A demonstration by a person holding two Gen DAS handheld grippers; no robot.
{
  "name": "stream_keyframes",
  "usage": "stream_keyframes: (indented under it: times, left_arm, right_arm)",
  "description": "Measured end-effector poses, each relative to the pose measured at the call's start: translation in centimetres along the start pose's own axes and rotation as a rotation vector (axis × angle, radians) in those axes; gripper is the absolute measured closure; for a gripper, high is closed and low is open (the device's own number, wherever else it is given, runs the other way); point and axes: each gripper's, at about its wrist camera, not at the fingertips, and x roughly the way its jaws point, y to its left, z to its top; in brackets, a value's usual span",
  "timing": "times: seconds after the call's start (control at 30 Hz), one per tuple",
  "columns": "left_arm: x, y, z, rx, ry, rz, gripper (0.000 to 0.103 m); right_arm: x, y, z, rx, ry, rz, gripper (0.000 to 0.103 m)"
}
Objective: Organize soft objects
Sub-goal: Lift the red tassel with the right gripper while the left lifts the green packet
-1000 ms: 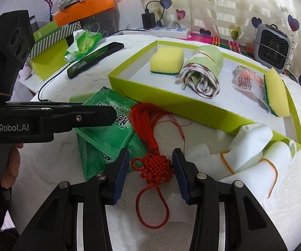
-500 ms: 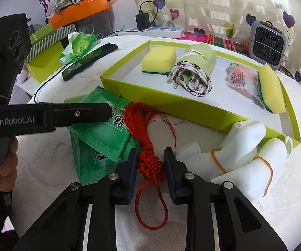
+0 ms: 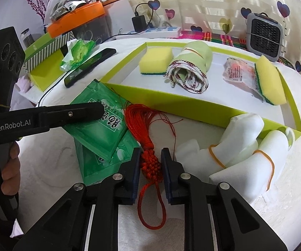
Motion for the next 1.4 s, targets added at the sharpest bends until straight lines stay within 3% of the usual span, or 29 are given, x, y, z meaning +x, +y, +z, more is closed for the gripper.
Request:
stream_keyframes:
  times: [0.87,1.4]
  left_arm:
    - [-3.0,-1.4,-0.2,0.096,-0.091,0.105,0.092]
    - [-4.7,-0.8,0.2,0.075,-0.122,0.100,0.092]
  right_arm:
    - [-2.4,-0.6,-0.2,0.072,-0.081,0.075,0.083]
    - [-5.8,-0.5,0.5,0.115,-0.183,0.134,0.083]
